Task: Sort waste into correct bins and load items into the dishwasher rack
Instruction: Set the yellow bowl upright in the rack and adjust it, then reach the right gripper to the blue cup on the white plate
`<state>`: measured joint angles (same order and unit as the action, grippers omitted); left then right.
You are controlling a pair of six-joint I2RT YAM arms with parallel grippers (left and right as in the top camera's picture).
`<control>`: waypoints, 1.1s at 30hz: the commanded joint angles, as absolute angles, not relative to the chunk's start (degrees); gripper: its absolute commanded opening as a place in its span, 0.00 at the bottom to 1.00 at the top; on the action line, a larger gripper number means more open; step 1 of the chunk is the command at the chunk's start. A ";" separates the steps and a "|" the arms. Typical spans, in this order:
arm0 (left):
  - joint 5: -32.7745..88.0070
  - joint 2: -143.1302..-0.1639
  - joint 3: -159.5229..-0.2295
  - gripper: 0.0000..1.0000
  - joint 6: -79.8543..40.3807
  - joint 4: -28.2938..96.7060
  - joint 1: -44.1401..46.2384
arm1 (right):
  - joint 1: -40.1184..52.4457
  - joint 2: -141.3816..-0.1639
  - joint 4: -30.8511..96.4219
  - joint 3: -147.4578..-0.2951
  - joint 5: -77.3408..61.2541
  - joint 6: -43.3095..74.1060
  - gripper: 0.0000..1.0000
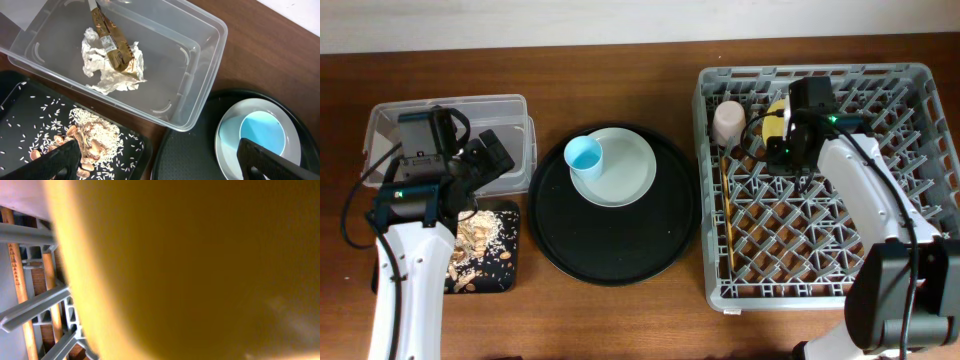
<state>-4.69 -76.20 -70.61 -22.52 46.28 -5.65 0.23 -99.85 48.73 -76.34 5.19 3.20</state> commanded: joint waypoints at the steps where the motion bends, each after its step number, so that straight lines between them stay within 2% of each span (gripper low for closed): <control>1: -4.51 -76.01 -71.40 0.99 -22.26 46.19 -5.80 | -2.31 -98.94 47.35 -76.84 7.33 5.02 0.05; 5: -4.54 -76.01 -71.40 0.99 -22.26 46.19 -5.80 | -4.84 -98.80 45.69 -76.84 1.85 4.91 0.13; 10: -4.51 -76.01 -71.40 0.99 -22.26 46.19 -5.80 | -4.91 -94.26 49.50 -76.84 -0.93 4.73 0.24; 15: -4.51 -76.01 -71.40 0.99 -22.26 46.19 -5.80 | -4.84 -82.85 58.41 -76.84 -26.50 -5.80 0.36; 17: -4.54 -76.01 -71.40 0.99 -22.26 46.17 -5.80 | -4.84 -82.02 62.94 -76.82 -30.63 -5.82 0.40; 19: -4.54 -76.01 -71.40 0.99 -22.26 46.17 -5.80 | -4.43 -82.13 65.80 -76.69 -31.11 -5.87 0.40; 22: -4.51 -76.01 -71.40 0.99 -22.26 46.17 -5.80 | 0.62 -82.11 67.53 -76.66 -31.75 -7.29 0.40; 27: -4.54 -76.01 -71.40 0.99 -22.26 46.17 -5.80 | 17.08 -82.13 62.76 -76.66 -30.63 -6.57 0.41; 33: -4.51 -76.01 -71.40 0.99 -22.26 46.17 -5.80 | 30.06 -84.01 51.35 -76.66 -17.08 5.69 0.49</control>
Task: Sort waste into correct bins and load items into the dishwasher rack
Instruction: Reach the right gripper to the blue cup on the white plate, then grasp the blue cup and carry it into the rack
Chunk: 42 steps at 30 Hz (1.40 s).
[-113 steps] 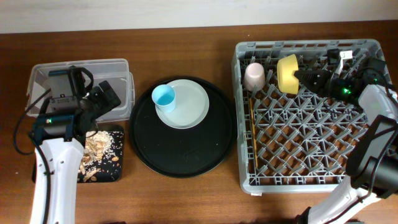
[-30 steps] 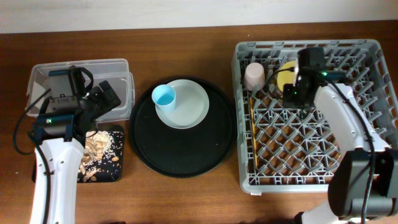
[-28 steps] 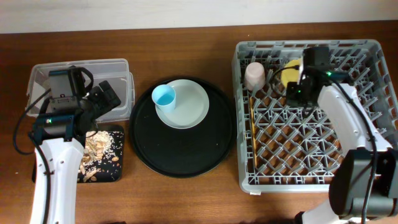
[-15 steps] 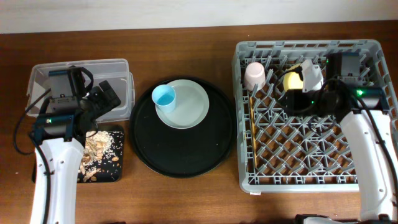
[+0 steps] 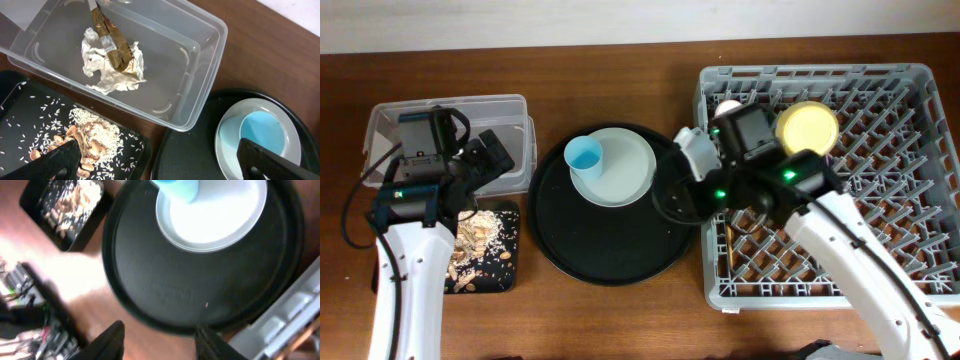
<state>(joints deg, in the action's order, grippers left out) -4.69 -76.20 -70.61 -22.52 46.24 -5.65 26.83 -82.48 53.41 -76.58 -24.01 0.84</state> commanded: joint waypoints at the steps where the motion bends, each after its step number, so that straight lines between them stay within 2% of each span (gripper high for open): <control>1: -4.51 -76.01 -71.40 0.99 -22.26 46.17 -5.80 | 32.01 -85.01 49.08 -76.66 -15.31 5.65 0.51; 5: -4.51 -76.01 -71.40 0.99 -22.26 46.17 -5.80 | 37.23 -91.39 38.30 -76.66 -13.02 5.65 0.56; 10: -4.51 -76.01 -71.40 0.99 -22.26 46.17 -5.80 | 39.00 -98.43 21.08 -77.01 -13.06 2.31 0.53; 16: -4.51 -76.01 -71.40 0.99 -22.26 46.17 -5.80 | 39.05 -108.64 31.73 -96.53 -12.78 -4.29 0.55; 19: -4.51 -76.01 -71.40 0.99 -22.26 46.17 -5.80 | 39.81 -112.55 30.57 -97.43 -12.82 -8.03 0.54; 24: -4.51 -76.01 -71.40 0.99 -22.26 46.17 -5.80 | 42.83 -119.39 26.04 -97.43 -12.84 -12.99 0.46; 31: -4.51 -76.01 -71.40 0.99 -22.26 46.17 -5.80 | 42.98 -122.96 24.64 -97.41 -9.78 -13.30 0.46; 32: -4.51 -76.01 -71.40 0.99 -22.26 46.17 -5.80 | 42.92 -123.11 24.84 -97.41 -9.61 -13.30 0.43; 34: -4.51 -76.01 -71.40 0.99 -22.26 46.17 -5.80 | 42.57 -123.11 25.82 -97.41 -9.54 -13.30 0.28; 35: -4.51 -76.01 -71.40 0.99 -22.26 46.17 -5.80 | 42.22 -123.11 27.20 -97.41 -9.13 -13.30 0.25; 42: -4.54 -76.01 -71.40 0.99 -22.26 46.17 -5.80 | 41.47 -123.13 31.33 -97.36 -7.81 -13.30 0.20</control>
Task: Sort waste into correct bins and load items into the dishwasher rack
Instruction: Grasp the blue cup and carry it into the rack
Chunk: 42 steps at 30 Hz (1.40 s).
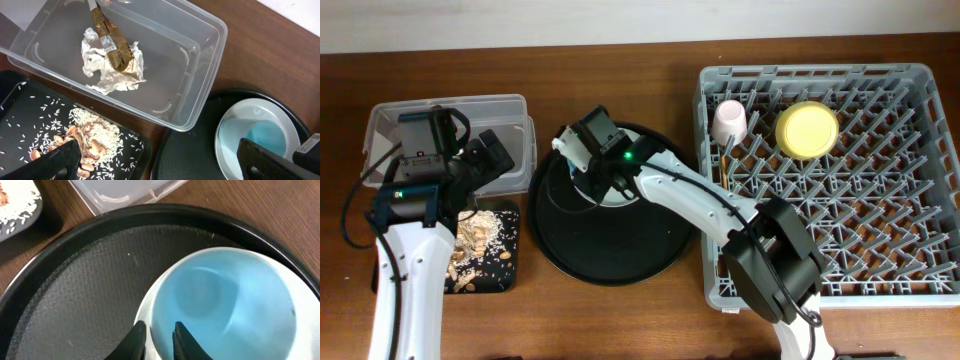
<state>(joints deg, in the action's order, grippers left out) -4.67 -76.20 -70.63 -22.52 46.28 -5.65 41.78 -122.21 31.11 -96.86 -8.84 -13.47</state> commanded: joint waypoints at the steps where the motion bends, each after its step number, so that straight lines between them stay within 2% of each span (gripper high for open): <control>1: -4.51 -76.01 -71.40 0.99 -22.26 46.17 -5.80 | 41.50 -123.13 31.31 -97.36 -7.20 -13.30 0.19; 3: -4.51 -76.01 -71.40 0.99 -22.26 46.17 -5.80 | 41.47 -123.13 31.33 -97.36 -6.79 -13.30 0.14; 4: -4.51 -76.01 -71.40 0.99 -22.26 46.17 -5.80 | 41.47 -123.13 31.31 -97.36 -6.79 -13.30 0.06; 5: -4.51 -76.01 -71.40 0.99 -22.26 46.17 -5.80 | 41.47 -123.13 31.33 -97.36 -6.81 -13.28 0.04; 9: -4.51 -76.01 -71.40 0.99 -22.26 46.17 -5.80 | 41.19 -120.33 33.87 -97.43 -7.68 -10.79 0.04; 12: -4.51 -76.01 -71.40 0.99 -22.26 46.17 -5.80 | 38.70 -111.33 38.33 -97.45 -14.06 -9.91 0.04; 16: -4.51 -76.01 -71.40 0.99 -22.26 46.17 -5.80 | 28.29 -96.95 51.00 -97.45 -23.66 -7.86 0.04; 18: -4.54 -76.01 -71.40 0.99 -22.26 46.17 -5.80 | 20.25 -92.23 58.37 -97.43 -29.91 -7.88 0.04; 22: -4.51 -76.01 -71.40 0.99 -22.26 46.17 -5.80 | 4.97 -90.56 71.24 -97.38 -39.64 -11.81 0.04; 25: -4.51 -76.01 -71.40 0.99 -22.26 46.17 -5.80 | -0.69 -90.61 77.60 -97.38 -42.04 -17.39 0.04; 32: -4.51 -76.01 -71.40 0.99 -22.26 46.17 -5.80 | -3.20 -90.80 79.07 -97.30 -41.78 -17.82 0.04; 37: -4.51 -76.01 -71.40 0.99 -22.26 46.17 -5.80 | -3.51 -91.74 82.32 -97.23 -41.60 -22.17 0.04; 42: -4.51 -76.01 -71.40 0.99 -22.26 46.17 -5.80 | -5.19 -92.42 82.26 -93.47 -48.82 -25.91 0.04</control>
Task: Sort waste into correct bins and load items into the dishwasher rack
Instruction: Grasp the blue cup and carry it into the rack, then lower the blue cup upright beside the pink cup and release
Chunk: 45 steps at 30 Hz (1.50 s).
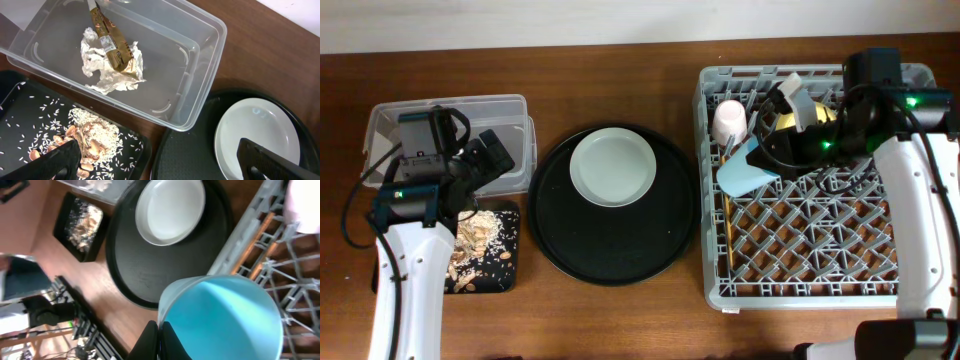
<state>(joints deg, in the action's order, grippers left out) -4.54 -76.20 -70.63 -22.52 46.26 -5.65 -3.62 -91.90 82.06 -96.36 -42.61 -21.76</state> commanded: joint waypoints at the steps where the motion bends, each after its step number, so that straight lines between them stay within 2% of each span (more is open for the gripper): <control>1: -4.51 -76.01 -71.40 0.99 -22.26 46.17 -5.80 | -6.00 -92.42 82.26 -91.94 -50.87 -27.81 0.04; 9: -4.51 -76.01 -71.40 0.99 -22.26 46.17 -5.80 | -14.72 -92.64 81.03 -81.23 -67.81 -40.51 0.04; 18: -4.51 -76.01 -71.40 0.99 -22.26 46.17 -5.80 | -14.52 -97.21 75.46 -77.06 -77.23 -41.63 0.04; 21: -4.54 -76.01 -71.40 0.99 -22.26 46.17 -5.80 | -13.89 -98.28 72.16 -74.50 -85.17 -45.01 0.04; 29: -4.51 -76.01 -71.40 0.99 -22.26 46.17 -5.80 | -9.37 -106.54 55.61 -73.21 -84.95 -44.56 0.04; 40: -4.54 -76.01 -71.40 0.99 -22.26 46.17 -5.80 | -11.84 -111.28 57.71 -73.28 -69.28 -42.54 0.09; 45: -4.51 -76.01 -71.40 0.99 -22.26 46.17 -5.80 | -17.80 -111.22 64.23 -73.30 -68.36 -42.89 0.09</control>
<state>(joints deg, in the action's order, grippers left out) -4.51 -76.20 -70.63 -22.52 46.28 -5.65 -15.03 -110.87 62.26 -73.47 -69.49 -42.52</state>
